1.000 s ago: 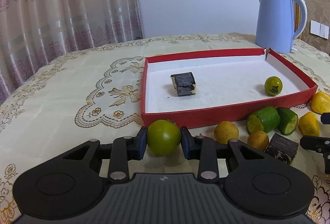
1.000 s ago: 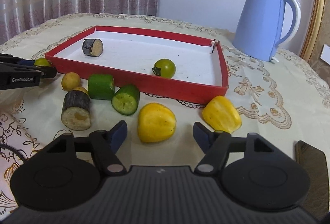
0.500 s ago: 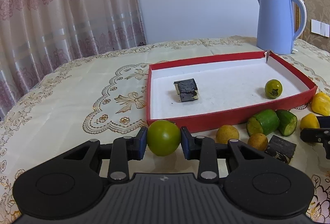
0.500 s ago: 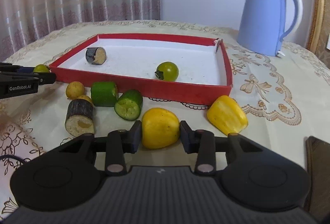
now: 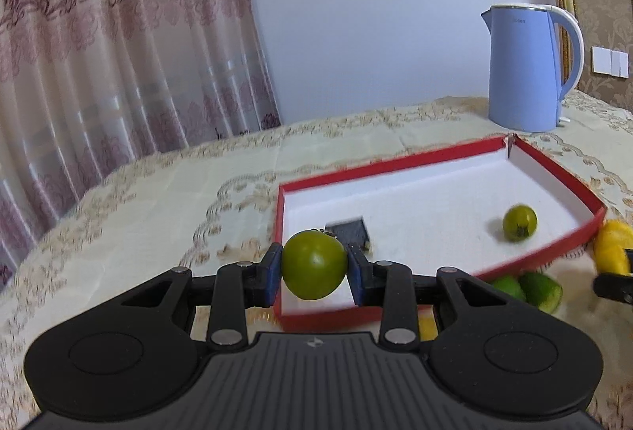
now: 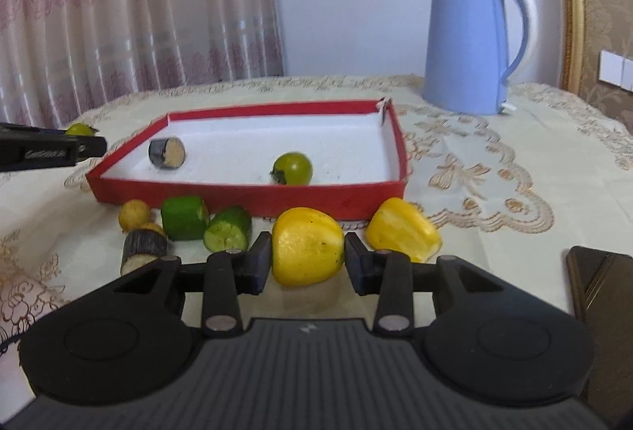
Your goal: Organize fruits
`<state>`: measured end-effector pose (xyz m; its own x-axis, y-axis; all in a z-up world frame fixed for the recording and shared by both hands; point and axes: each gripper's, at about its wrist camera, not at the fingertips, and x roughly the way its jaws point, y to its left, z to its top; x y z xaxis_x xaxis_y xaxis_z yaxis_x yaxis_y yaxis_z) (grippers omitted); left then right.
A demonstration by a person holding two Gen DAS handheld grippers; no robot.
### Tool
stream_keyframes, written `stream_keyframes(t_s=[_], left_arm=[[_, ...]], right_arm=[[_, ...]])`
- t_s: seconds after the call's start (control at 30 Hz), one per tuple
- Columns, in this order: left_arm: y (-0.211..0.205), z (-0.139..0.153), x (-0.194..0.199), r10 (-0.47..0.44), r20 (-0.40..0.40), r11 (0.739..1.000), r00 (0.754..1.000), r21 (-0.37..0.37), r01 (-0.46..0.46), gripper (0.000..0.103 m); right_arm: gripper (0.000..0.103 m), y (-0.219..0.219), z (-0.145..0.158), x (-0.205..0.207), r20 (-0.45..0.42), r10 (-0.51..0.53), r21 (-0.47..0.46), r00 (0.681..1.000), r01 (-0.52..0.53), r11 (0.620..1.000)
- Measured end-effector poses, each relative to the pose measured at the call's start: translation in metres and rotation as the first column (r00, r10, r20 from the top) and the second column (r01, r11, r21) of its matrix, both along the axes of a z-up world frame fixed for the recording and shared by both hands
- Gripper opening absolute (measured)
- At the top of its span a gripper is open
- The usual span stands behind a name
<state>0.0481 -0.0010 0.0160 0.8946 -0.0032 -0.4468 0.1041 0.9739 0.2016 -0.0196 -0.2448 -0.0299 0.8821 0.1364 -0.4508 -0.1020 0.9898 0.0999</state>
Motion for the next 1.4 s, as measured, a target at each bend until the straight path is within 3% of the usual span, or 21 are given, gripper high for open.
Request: stream_keyframes(t_s=[0.2, 0.77, 1.23, 1.37, 1.4], left_arm=[[-0.019, 0.002, 0.035, -0.009, -0.035, 1.000, 0.999, -0.001, 0.009, 0.033], [-0.067, -0.011, 0.122, -0.016, -0.168, 0.999, 0.986, 0.037, 0.023, 0.033], [-0.085, -0.021, 0.144, -0.026, -0.226, 0.998, 0.974, 0.047, 0.037, 0.034], [-0.084, -0.018, 0.143, -0.017, -0.207, 0.999, 0.978, 0.046, 0.028, 0.050], [-0.084, -0.016, 0.142, -0.016, -0.198, 0.999, 0.980, 0.046, 0.026, 0.059]], right_arm=[[0.037, 0.010, 0.003, -0.006, 0.040, -0.006, -0.067, 0.999, 0.009, 0.998], [0.037, 0.001, 0.002, -0.004, 0.030, -0.011, -0.016, 0.999, 0.011, 1.000], [0.037, 0.001, 0.002, -0.005, 0.030, -0.028, -0.011, 0.999, 0.028, 1.000], [0.037, 0.001, 0.002, -0.005, 0.032, -0.035, -0.015, 0.999, 0.035, 0.999], [0.037, 0.001, 0.002, -0.005, 0.033, -0.037, -0.017, 0.999, 0.037, 0.999]])
